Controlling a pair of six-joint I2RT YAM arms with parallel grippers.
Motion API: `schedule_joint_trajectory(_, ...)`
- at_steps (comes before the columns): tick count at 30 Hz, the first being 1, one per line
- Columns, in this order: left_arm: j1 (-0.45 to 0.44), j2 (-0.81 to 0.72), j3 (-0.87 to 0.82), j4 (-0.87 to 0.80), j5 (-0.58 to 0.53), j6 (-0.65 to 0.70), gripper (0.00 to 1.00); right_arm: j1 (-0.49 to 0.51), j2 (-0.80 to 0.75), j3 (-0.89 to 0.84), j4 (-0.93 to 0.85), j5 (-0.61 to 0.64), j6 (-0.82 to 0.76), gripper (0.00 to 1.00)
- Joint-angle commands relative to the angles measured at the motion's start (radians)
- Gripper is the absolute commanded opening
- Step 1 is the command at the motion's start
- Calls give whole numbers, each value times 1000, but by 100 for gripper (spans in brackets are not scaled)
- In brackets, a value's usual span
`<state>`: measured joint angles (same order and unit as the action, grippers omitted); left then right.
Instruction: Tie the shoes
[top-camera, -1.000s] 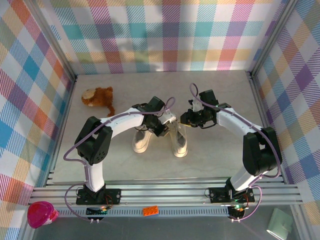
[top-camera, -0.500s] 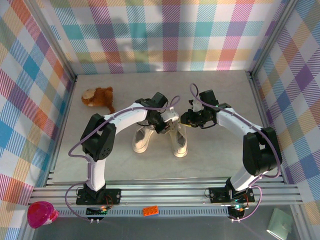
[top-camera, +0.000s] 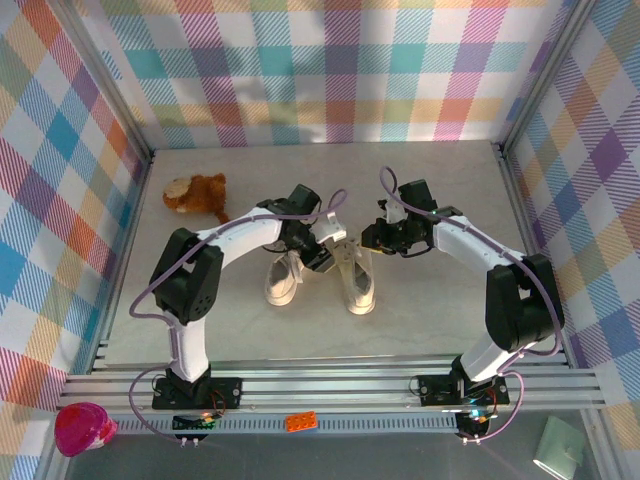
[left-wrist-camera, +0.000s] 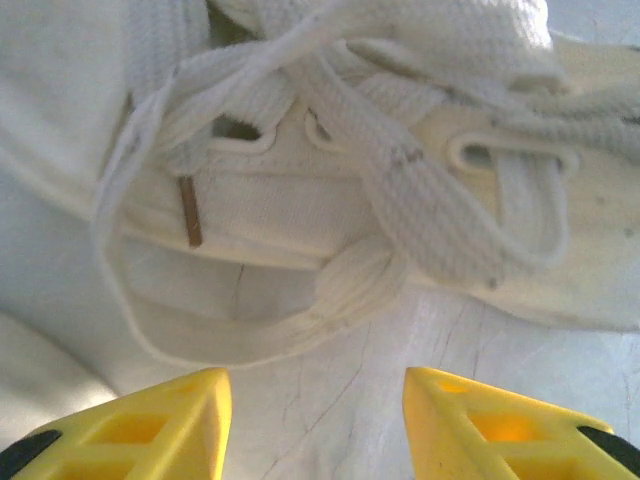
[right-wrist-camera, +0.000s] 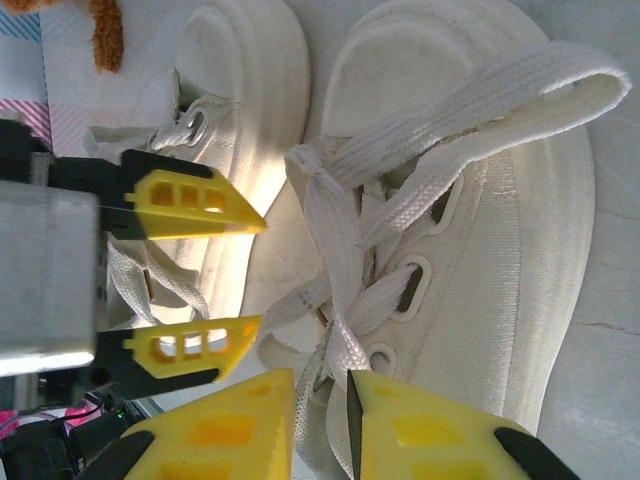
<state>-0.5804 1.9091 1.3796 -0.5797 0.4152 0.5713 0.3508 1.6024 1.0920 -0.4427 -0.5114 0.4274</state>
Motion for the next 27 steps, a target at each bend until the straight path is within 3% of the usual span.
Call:
schedule_joint_trajectory(1,2,-72,-62,76,59,79,49,-9,-16,-5,-10,4,-6,23)
schedule_joint_trajectory(6,-7,-77,-117,148,63,85,49,-10,-22,-12,-13,9,-4,23)
schedule_joint_trajectory(16,-53,-34,-179,340,-50,63,48,-9,-39,-13,-19,19,-4,23)
schedule_joint_trajectory(21,-65,5,-166,351,-47,61,47,-9,-42,-12,-24,22,-4,23)
schedule_joint_trajectory(25,-68,28,-163,357,-47,61,42,-9,-47,-11,-24,24,-3,23)
schedule_joint_trajectory(27,-68,32,-163,356,-47,61,35,-9,-52,-12,-25,26,-3,23)
